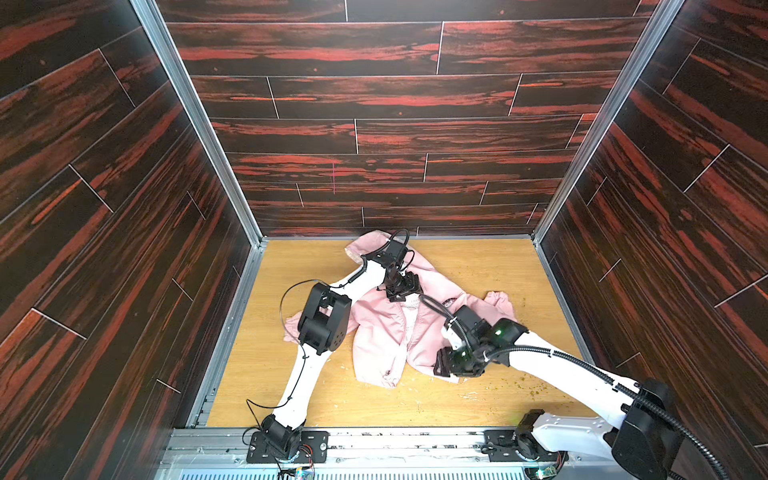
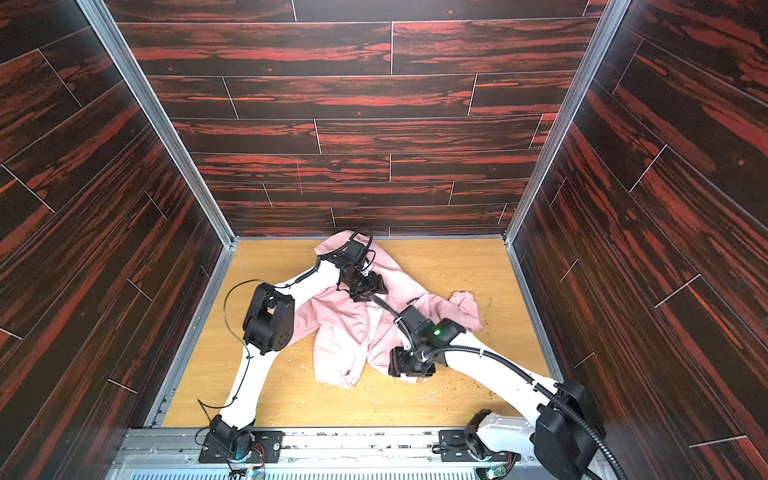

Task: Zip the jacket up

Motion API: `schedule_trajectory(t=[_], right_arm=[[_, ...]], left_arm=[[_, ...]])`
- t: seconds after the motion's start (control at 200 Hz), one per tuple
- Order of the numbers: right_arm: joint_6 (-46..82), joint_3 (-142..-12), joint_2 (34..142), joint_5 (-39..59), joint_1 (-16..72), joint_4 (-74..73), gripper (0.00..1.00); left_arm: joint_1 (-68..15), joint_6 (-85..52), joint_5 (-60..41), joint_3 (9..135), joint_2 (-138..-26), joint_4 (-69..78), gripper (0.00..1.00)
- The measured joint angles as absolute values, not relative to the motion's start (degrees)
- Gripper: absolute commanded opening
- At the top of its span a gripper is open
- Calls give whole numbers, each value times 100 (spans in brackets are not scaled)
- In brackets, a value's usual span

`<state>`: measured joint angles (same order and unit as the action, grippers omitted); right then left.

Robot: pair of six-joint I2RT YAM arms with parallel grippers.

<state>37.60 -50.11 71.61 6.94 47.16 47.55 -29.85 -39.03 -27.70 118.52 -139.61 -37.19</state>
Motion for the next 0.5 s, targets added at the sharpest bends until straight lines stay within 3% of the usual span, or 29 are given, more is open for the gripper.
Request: schedule_trajectory(t=[0.205,0.321,0.366,0.421,0.501], right_arm=[[3769,-5137,7773,344,4928,4510,65],[3767,-5207,8224,119,4963,4372,65],[3769,-5207,8333,49,4967,4316,63],[3776,-5205,8420,-12,4967,4241,57],[3754,-5205,8495,-117,4976,4154,36]], left_arm=[[-2982,-4095,-3039,12549,-14405,-3461,72],[-2985,-4283,-3190,13021,-14746,-3256,66],[-2985,-4368,-3249,13161,-14888,-3179,61],[-2985,-4453,-3328,13297,-15036,-3127,47],[-2985,-4663,-3417,13358,-15181,-3015,28]])
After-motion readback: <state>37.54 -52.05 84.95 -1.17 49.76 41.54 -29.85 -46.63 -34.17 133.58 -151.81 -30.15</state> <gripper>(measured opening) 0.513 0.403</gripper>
